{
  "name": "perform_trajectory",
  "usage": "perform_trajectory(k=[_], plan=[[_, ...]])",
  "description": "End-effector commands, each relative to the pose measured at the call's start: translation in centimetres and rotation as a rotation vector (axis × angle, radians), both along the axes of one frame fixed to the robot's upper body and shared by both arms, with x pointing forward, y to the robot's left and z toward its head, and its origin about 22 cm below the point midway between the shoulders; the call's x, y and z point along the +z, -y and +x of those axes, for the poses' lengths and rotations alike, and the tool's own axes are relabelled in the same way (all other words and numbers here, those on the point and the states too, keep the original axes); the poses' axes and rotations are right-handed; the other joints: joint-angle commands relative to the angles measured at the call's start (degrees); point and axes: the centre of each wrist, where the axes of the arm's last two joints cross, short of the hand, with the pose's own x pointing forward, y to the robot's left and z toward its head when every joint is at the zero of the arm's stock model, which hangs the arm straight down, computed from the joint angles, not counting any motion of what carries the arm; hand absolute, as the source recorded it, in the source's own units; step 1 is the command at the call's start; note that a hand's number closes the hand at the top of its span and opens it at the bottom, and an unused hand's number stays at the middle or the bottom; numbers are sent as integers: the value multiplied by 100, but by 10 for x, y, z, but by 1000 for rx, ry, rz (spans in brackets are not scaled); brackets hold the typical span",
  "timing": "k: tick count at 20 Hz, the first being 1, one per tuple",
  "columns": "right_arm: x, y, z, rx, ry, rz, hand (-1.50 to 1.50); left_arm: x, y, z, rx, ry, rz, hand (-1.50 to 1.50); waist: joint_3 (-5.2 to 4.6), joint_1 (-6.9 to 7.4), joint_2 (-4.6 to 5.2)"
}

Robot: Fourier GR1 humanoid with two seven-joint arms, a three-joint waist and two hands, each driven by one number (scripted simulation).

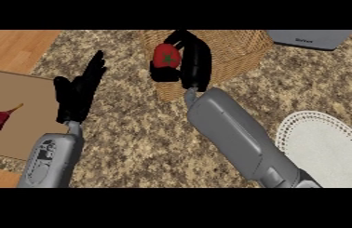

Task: Pick the tomato from the placemat and place it in the basket

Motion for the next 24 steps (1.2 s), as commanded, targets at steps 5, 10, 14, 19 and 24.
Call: perform_trajectory(k=[5,10,14,19,24], plan=[[65,-48,10,-145,53,100,150,2,-10,-1,29,-2,0,0,-13,-207,-19],[90,-61,23,-216,32,38,150,5,-11,6,55,12,7,0,-11,-317,53],[103,-66,32,-289,14,-45,150,-11,-12,-3,68,4,2,0,-15,-362,62],[117,-66,41,-336,-35,-104,150,-6,-13,-5,62,22,7,0,-9,-334,104],[91,-54,49,-391,-115,-168,150,10,-27,-1,74,26,-3,0,-7,-327,117]])
